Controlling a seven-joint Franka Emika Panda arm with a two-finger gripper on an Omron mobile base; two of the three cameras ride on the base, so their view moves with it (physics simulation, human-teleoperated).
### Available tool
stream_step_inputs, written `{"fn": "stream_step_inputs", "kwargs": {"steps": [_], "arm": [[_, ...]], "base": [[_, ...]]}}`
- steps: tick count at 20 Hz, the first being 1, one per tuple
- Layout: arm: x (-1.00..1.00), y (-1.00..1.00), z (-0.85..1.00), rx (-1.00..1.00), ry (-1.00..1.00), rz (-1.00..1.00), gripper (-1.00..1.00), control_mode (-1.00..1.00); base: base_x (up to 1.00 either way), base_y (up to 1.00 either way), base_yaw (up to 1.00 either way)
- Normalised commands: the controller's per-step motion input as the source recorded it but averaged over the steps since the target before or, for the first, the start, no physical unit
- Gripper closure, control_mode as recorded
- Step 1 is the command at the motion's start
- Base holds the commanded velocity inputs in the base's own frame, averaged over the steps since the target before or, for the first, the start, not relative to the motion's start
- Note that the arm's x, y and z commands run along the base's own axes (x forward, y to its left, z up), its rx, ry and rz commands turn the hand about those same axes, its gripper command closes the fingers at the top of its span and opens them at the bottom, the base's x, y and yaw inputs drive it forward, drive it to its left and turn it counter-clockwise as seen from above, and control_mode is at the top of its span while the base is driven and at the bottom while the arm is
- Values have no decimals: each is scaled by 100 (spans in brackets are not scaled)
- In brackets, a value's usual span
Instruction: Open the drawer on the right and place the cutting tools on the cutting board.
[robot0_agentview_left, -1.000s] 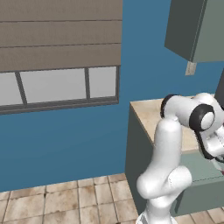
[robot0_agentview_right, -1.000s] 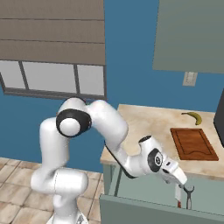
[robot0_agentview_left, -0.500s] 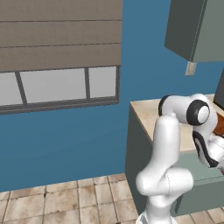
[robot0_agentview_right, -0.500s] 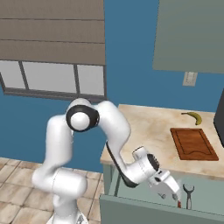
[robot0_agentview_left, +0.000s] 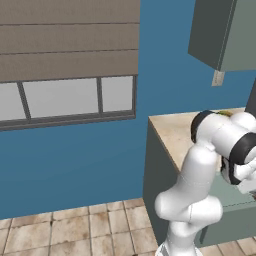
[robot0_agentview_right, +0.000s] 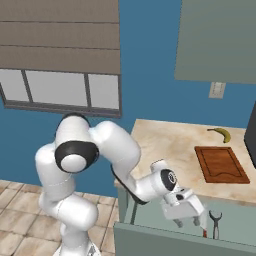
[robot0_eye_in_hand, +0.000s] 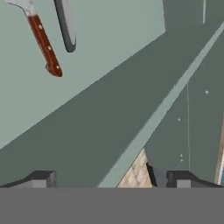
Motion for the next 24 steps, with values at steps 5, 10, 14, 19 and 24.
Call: {"fn": "stream_step_inputs", "kwargs": {"steps": [5, 10, 14, 19, 24], "arm": [[11, -1, 74, 22, 16, 0, -100, -100], [3, 0, 15, 22, 16, 0, -100, -100], [0, 1, -3, 21, 9, 0, -100, -100], [9, 7, -5, 25, 3, 1, -100, -100], [15, 10, 0, 25, -1, 3, -100, -100]], "base": [[0, 0, 0], [0, 0, 0], [0, 0, 0], [0, 0, 0], [0, 0, 0]]}}
